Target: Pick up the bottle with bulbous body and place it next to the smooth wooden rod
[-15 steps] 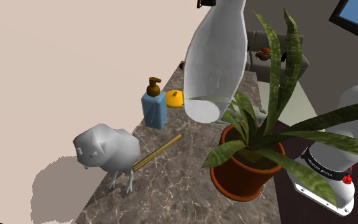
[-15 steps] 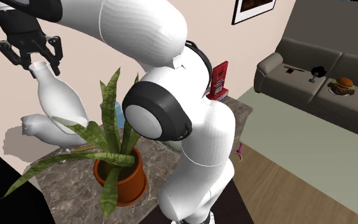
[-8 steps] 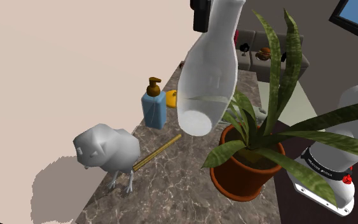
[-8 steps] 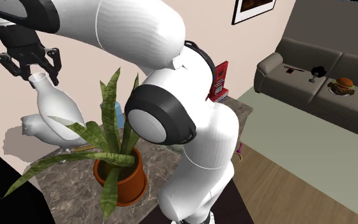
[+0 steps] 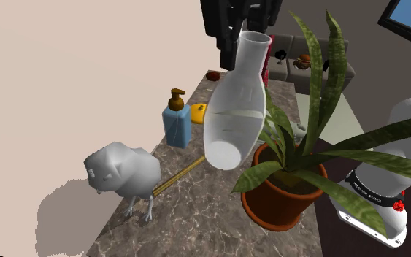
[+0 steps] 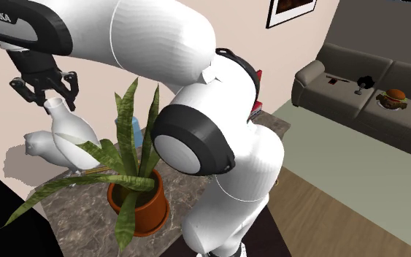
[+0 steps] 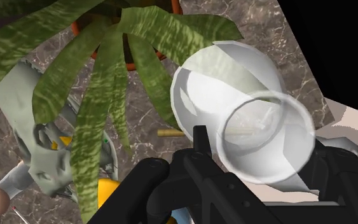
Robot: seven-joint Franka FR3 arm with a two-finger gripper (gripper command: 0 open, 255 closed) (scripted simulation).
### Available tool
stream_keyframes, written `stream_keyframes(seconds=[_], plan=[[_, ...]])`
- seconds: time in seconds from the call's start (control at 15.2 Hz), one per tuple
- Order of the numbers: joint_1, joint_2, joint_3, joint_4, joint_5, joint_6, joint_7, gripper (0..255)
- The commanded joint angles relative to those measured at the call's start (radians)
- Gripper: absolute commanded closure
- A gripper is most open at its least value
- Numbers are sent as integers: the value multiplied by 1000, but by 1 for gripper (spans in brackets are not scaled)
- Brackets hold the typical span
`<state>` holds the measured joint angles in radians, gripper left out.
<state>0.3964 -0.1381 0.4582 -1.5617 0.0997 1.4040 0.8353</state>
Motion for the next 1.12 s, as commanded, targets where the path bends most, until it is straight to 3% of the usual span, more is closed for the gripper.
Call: stream_keyframes(seconds=[0.0,1.06], plan=[[1,-13,0,-41,5,30,-2,255],[6,-73,-3,-318,30,251,-31,255]])
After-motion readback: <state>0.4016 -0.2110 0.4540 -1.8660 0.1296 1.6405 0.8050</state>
